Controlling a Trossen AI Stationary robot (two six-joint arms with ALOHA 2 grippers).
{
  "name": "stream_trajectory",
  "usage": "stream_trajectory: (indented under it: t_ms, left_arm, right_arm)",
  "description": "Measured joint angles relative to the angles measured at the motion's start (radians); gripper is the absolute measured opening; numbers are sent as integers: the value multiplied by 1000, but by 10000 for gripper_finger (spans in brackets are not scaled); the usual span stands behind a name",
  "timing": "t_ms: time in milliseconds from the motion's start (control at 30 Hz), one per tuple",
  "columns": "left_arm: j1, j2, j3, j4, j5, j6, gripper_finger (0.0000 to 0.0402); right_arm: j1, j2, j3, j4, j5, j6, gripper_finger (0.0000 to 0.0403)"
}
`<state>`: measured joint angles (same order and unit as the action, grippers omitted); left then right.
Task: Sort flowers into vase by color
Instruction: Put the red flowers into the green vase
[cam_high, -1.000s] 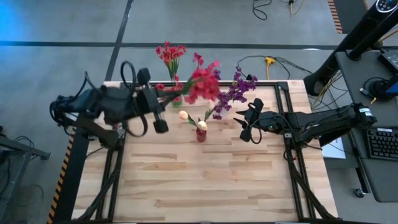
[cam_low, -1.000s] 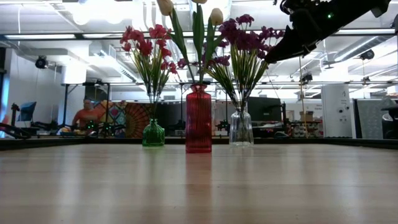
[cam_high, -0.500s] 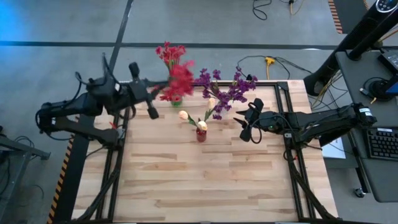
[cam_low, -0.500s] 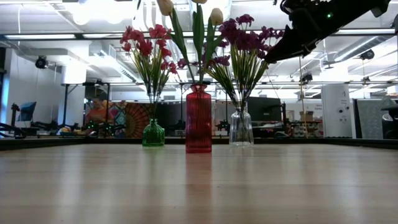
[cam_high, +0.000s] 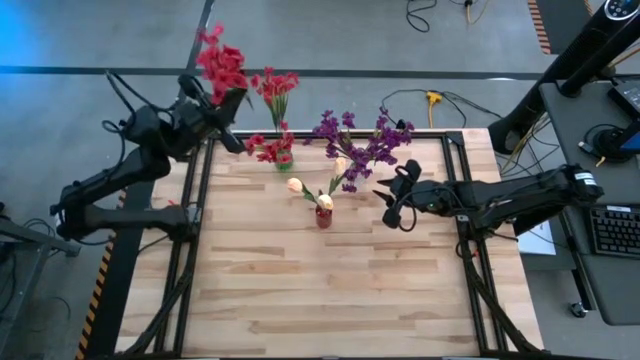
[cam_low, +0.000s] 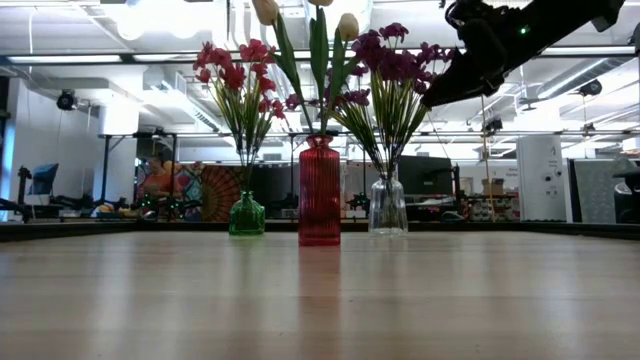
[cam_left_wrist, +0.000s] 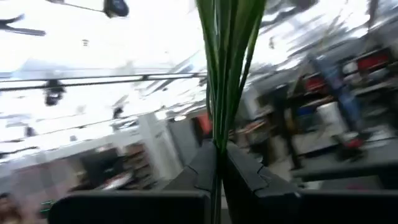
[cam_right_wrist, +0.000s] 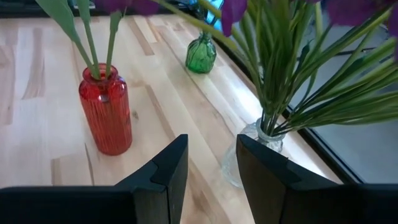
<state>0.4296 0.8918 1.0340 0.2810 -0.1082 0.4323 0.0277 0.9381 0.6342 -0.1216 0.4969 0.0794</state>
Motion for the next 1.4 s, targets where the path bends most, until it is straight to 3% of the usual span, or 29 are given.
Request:
stream_trajectory:
  t_ms: [133, 400, 600, 767, 833, 1400]
  left_arm:
    - [103, -1, -15, -46, 137, -96, 0]
    - [234, 6, -119, -5, 237, -84, 0]
    - [312, 18, -130, -1, 317, -127, 0]
    - [358, 43, -143, 7, 466, -164, 0]
    - [369, 52, -161, 27, 476, -165, 0]
    - [474, 108, -492, 540, 541, -308, 0]
  right_arm:
    - [0, 29, 0, 0, 0, 0, 128]
    - [0, 54, 0, 0, 0, -3, 128]
    - [0, 51, 0, 0, 0, -14, 128]
    - [0, 51, 0, -9, 0, -14, 128]
    - [0, 51, 0, -21, 0, -14, 128]
    - [0, 51, 0, -22, 1, -8, 128]
